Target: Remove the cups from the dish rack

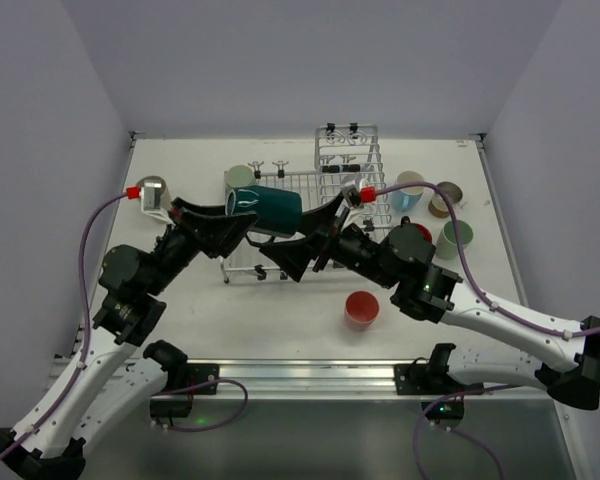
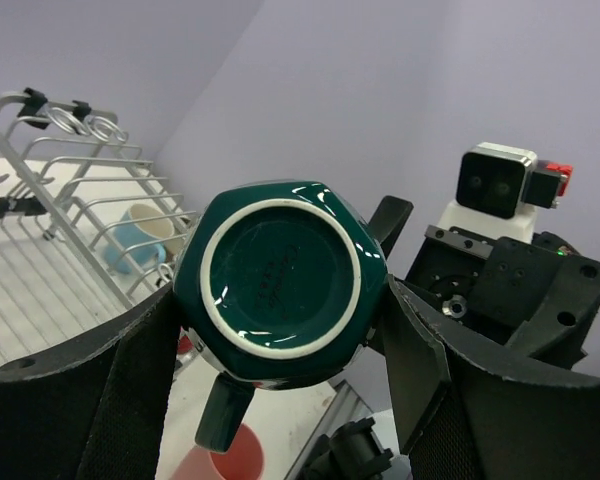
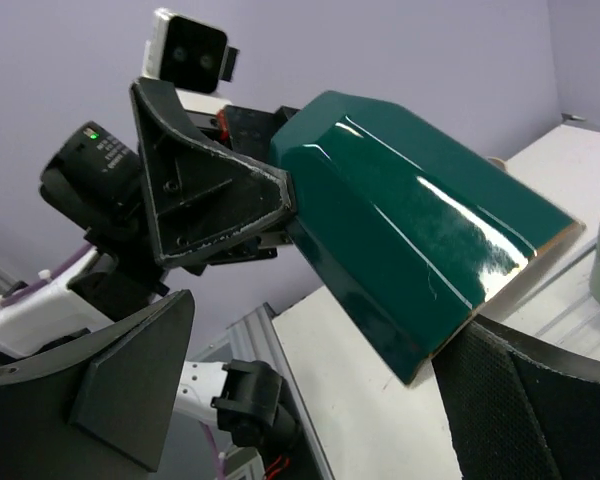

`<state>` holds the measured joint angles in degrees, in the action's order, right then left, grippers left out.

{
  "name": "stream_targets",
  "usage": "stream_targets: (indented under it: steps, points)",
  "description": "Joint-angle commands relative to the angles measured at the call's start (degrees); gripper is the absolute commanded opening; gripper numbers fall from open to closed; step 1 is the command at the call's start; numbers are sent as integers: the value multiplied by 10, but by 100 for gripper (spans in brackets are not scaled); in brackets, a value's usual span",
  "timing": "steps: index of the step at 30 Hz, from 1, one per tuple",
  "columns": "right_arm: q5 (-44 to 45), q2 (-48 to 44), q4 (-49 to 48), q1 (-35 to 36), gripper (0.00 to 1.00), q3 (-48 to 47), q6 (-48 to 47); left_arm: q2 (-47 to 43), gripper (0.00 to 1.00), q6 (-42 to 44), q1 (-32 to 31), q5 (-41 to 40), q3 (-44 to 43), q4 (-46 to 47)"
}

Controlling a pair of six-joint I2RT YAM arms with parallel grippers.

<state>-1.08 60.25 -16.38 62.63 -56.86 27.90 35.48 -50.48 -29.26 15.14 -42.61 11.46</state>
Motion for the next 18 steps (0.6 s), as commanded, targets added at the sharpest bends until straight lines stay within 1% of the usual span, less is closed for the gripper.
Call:
stream_targets:
  steps: [1,2,4,5,8,9,10,11,12,13,14,15,16,17,18]
  points:
    - [-54,10,-107,1,96,-13,-3,-27,10,-70,3,27,22,131]
    - [-60,13,-141,1,94,-10,2,-29,11,-79,3,31,29,151]
    - [-74,21,-178,1,90,3,21,-34,12,-102,3,33,48,168]
    - [-85,23,-214,1,89,8,27,-36,15,-108,3,36,53,176]
    - [-98,37,-278,1,83,24,46,-41,17,-125,3,41,69,197]
    - [-103,43,-286,1,77,21,49,-42,18,-137,3,45,78,211]
    - [-107,50,-292,1,75,18,54,-42,19,-141,3,48,80,216]
    - [-109,54,-304,1,71,18,57,-43,22,-143,3,53,82,216]
    - [-113,58,-311,1,58,18,59,-44,24,-143,3,55,82,213]
    - [-116,59,-317,1,51,18,66,-46,27,-142,3,56,82,210]
    - [-116,61,-330,1,44,19,69,-48,35,-137,3,56,82,204]
    - [-118,61,-334,1,34,21,72,-51,39,-134,3,56,82,199]
    - [-118,61,-335,1,18,21,75,-56,44,-131,3,56,80,196]
    - [-119,61,-334,1,12,21,78,-58,55,-125,3,55,77,182]
    - [-118,59,-331,1,7,24,80,-59,62,-113,3,55,68,174]
